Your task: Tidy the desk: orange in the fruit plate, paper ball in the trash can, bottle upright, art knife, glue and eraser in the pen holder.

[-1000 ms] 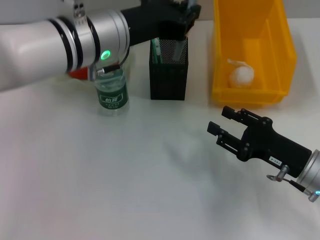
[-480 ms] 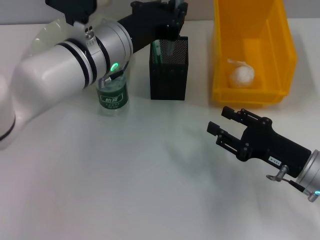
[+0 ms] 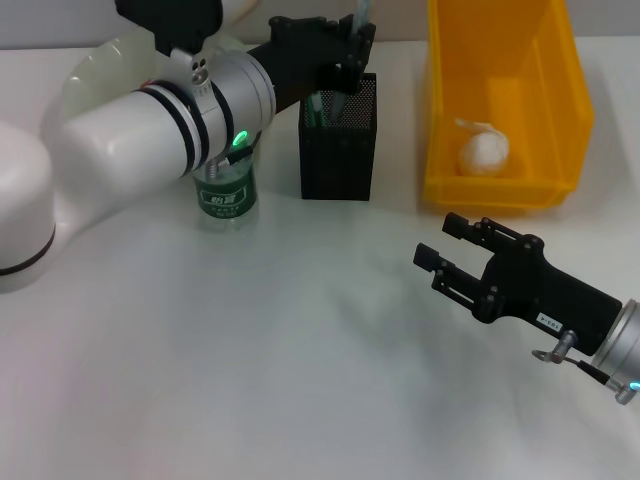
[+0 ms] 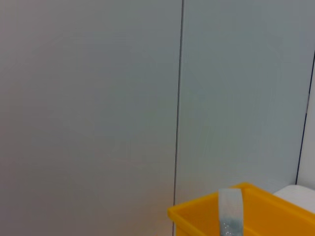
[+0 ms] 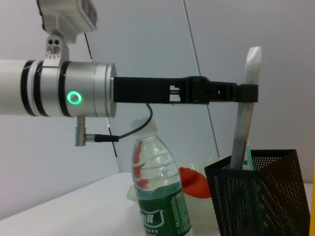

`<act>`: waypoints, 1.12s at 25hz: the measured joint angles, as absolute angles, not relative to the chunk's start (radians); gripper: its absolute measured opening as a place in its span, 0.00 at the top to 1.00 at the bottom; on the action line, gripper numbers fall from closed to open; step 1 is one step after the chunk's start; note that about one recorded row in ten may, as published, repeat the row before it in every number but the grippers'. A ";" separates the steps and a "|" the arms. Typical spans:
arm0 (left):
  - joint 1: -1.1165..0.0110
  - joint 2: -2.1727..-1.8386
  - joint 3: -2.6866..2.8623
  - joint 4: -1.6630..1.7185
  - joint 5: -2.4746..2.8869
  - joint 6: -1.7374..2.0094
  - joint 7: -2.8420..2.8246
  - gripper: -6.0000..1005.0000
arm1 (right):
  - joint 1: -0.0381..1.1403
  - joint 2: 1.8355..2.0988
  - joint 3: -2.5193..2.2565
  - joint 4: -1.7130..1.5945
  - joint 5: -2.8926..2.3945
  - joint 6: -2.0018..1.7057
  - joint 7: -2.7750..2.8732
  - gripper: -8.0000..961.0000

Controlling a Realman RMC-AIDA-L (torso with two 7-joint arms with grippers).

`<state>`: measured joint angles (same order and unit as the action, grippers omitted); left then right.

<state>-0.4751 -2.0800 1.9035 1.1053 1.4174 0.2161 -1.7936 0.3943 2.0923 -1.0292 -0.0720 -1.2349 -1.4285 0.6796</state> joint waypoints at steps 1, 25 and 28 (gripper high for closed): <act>-0.481 -2.080 1.904 1.098 1.417 0.215 -1.793 0.83 | 0.394 2.092 -1.029 -0.072 -1.235 -1.430 0.680 0.38; -0.426 -2.073 1.803 1.146 1.361 0.404 -1.779 0.32 | 0.393 2.092 -1.029 -0.072 -1.235 -1.452 0.680 0.38; -0.422 -2.074 1.774 1.145 1.351 0.458 -1.772 0.25 | 0.393 2.092 -1.029 -0.072 -1.235 -1.455 0.680 0.38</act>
<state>-0.4217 -2.0735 1.7735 1.1453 1.3512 0.4578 -1.7721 0.3926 2.0923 -1.0293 -0.0720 -1.2348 -1.4551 0.6795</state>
